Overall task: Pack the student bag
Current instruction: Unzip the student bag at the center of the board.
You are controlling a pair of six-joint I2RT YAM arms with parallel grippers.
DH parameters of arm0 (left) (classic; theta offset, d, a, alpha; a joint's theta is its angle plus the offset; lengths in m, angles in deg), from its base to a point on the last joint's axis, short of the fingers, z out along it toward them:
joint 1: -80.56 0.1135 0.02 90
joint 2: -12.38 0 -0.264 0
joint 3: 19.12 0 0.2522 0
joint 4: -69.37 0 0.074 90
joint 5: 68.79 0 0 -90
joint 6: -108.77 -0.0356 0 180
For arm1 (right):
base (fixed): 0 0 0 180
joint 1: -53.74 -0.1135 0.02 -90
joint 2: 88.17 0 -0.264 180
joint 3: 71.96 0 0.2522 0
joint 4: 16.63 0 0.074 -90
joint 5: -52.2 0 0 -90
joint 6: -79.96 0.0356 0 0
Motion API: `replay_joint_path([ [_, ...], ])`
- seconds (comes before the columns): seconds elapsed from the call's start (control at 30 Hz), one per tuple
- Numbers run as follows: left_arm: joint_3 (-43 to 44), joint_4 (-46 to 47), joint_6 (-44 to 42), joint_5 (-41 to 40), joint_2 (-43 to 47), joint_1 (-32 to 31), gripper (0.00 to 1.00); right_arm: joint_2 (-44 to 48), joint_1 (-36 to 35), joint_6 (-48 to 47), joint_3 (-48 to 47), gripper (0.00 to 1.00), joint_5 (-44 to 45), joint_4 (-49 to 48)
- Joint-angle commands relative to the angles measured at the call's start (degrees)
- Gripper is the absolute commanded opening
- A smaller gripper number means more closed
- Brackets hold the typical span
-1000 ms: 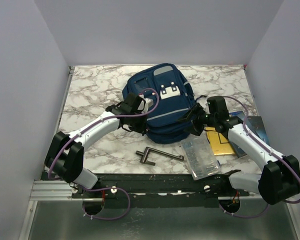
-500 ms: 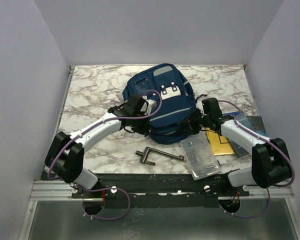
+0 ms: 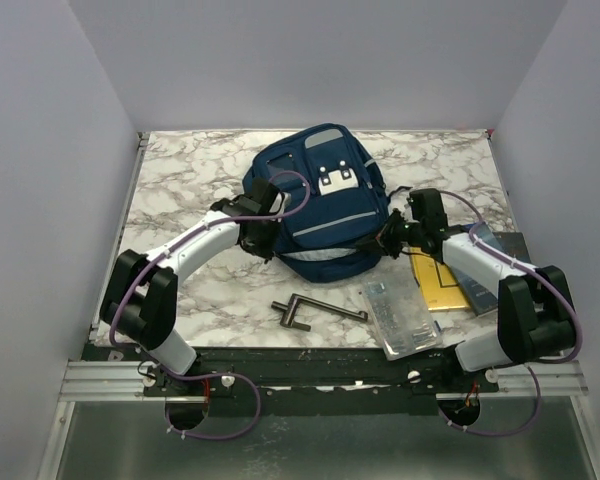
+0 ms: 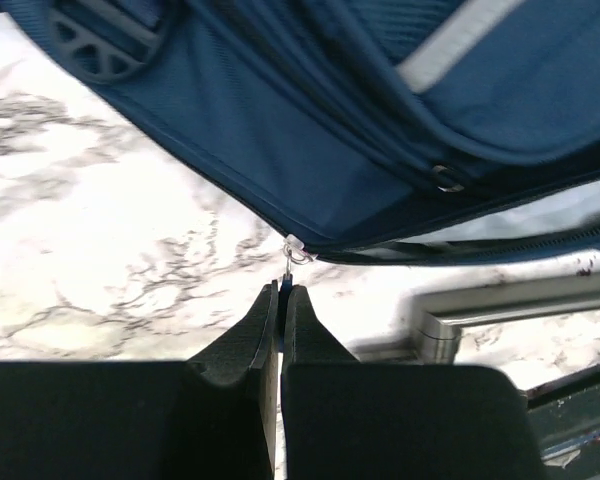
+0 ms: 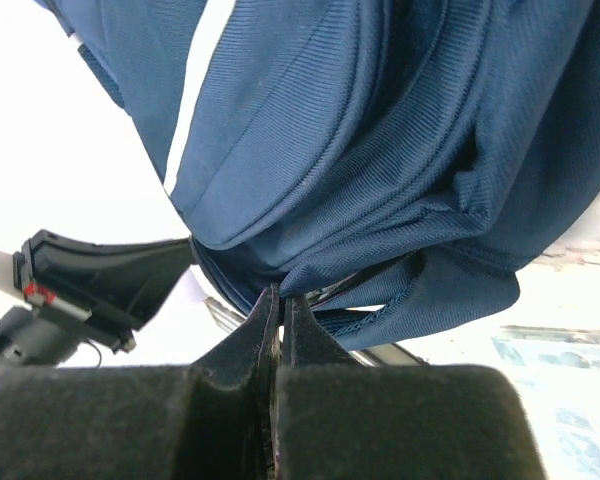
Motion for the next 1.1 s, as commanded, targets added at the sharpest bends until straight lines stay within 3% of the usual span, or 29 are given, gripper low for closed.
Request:
replay_joint_path([
  [0.0, 2.49, -5.71, -2.19, -8.13, -0.86, 5.34, 0.0, -1.3, 2.15, -5.42, -5.23, 0.0, -3.52, -2.35],
  [0.37, 15.2, -4.39, -0.21, -13.27, -12.67, 12.92, 0.0, -5.79, 2.92, -7.03, -10.72, 0.0, -9.72, -1.87],
  [0.6, 17.35, -1.65, -3.74, -8.32, -13.22, 13.89, 0.0, -5.97, 3.74, -4.64, -13.33, 0.0, -13.62, -4.74],
  [0.83, 21.32, 0.46, -9.0, -7.29, -20.77, 16.83, 0.0, -5.71, 3.75, -2.46, -17.93, 0.0, -17.18, -4.95],
  [0.93, 32.05, -11.3, -7.64, -1.3, -24.36, 17.45, 0.0, -6.52, 3.75, -4.3, -20.48, 0.0, -16.86, -3.15],
  [1.03, 31.34, -10.88, -6.66, -1.99, -19.99, 14.75, 0.0, -8.39, 3.66, -4.6, -22.06, 0.0, -18.85, -3.92],
  [1.07, 31.02, -10.52, -6.45, 0.63, -19.11, 14.82, 0.06, -8.57, 3.6, -4.49, -22.35, 0.0, -19.11, -4.65],
])
